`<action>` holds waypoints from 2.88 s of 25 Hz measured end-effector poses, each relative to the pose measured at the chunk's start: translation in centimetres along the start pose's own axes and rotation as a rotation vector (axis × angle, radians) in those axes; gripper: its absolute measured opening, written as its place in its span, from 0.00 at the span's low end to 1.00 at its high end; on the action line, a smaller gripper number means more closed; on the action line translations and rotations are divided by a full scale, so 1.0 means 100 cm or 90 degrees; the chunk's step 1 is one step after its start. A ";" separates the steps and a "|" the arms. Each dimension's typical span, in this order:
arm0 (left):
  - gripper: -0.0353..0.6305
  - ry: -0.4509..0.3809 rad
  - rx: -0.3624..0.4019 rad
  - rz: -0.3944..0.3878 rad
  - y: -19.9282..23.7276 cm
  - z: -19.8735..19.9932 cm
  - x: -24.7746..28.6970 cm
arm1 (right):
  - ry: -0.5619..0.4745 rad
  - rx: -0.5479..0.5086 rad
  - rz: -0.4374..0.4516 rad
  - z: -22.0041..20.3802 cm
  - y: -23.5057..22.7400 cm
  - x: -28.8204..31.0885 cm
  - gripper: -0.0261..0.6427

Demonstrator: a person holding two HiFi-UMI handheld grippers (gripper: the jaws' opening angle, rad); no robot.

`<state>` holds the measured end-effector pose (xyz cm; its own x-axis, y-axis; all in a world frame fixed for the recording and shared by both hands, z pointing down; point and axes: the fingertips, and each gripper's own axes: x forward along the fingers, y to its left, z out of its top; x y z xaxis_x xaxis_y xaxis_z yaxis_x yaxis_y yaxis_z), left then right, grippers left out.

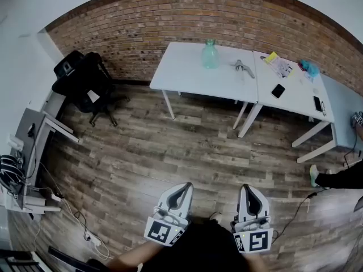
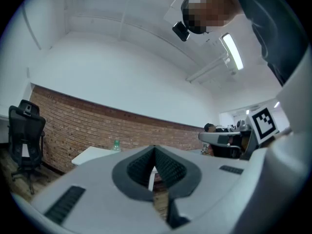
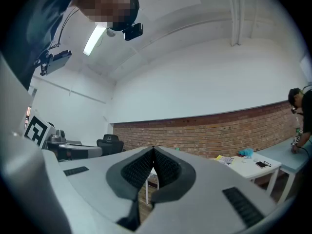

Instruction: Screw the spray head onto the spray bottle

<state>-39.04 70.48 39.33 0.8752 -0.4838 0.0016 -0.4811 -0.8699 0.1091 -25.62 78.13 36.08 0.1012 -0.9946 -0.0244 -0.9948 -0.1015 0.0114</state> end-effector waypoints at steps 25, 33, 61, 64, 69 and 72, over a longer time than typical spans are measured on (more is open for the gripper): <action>0.04 0.015 0.024 0.050 -0.037 -0.005 0.014 | -0.033 0.050 0.028 -0.006 -0.052 -0.040 0.05; 0.04 0.016 0.034 0.027 -0.085 -0.003 0.032 | -0.022 -0.011 0.041 -0.011 -0.079 -0.052 0.05; 0.04 -0.006 0.009 0.025 -0.007 0.003 0.144 | -0.003 0.005 -0.003 -0.012 -0.124 0.066 0.05; 0.04 0.001 -0.004 0.018 0.005 -0.001 0.160 | 0.014 0.001 -0.007 -0.015 -0.127 0.084 0.05; 0.04 0.006 -0.024 0.009 0.032 -0.004 0.180 | 0.033 -0.003 -0.010 -0.018 -0.125 0.118 0.05; 0.04 0.008 -0.027 0.002 0.053 -0.003 0.187 | 0.043 -0.005 -0.014 -0.020 -0.117 0.138 0.05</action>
<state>-25.20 56.84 40.19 0.8743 -0.4852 0.0145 -0.4816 -0.8632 0.1517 -12.50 65.53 37.57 0.1243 -0.9913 0.0433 -0.9922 -0.1236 0.0187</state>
